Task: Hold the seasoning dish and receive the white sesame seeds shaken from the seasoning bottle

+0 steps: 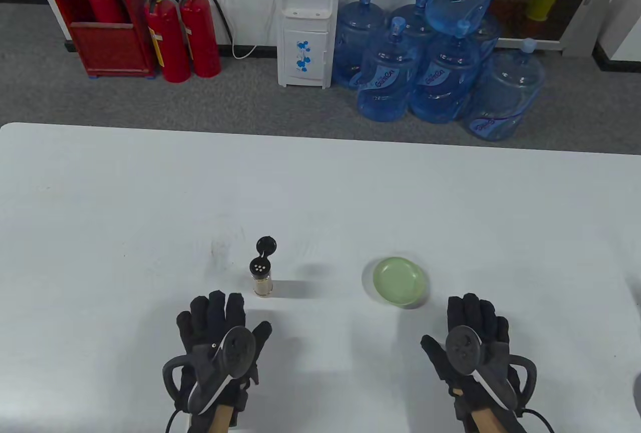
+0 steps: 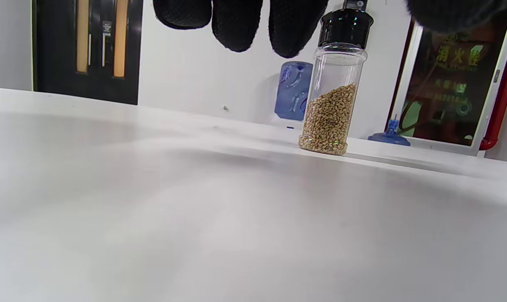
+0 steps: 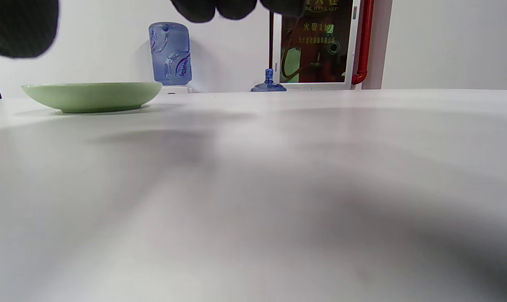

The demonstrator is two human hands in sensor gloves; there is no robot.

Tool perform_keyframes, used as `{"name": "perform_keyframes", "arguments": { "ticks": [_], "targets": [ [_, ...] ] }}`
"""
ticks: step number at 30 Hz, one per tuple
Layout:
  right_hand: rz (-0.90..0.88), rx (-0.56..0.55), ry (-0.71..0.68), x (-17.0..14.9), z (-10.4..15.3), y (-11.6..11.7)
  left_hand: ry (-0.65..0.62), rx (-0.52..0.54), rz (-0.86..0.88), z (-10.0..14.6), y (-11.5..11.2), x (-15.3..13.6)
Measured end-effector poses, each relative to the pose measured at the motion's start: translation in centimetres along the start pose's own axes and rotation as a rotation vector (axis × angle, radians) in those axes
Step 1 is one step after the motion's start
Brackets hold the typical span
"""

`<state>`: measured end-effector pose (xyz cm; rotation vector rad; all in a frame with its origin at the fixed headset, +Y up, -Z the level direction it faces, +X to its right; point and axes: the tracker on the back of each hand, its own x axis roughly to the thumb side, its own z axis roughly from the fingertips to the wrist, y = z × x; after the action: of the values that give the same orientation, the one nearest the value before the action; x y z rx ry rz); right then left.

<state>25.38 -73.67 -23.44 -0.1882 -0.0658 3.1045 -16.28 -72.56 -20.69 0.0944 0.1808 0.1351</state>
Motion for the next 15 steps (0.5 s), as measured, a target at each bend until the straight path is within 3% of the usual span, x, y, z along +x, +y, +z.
{"name": "perform_keyframes", "arguments": {
  "ticks": [15],
  "targets": [
    [0.007,0.006,-0.006,0.11,0.05,0.01,0.0,-0.004,0.004,-0.03,-0.03,0.08]
  ]
}}
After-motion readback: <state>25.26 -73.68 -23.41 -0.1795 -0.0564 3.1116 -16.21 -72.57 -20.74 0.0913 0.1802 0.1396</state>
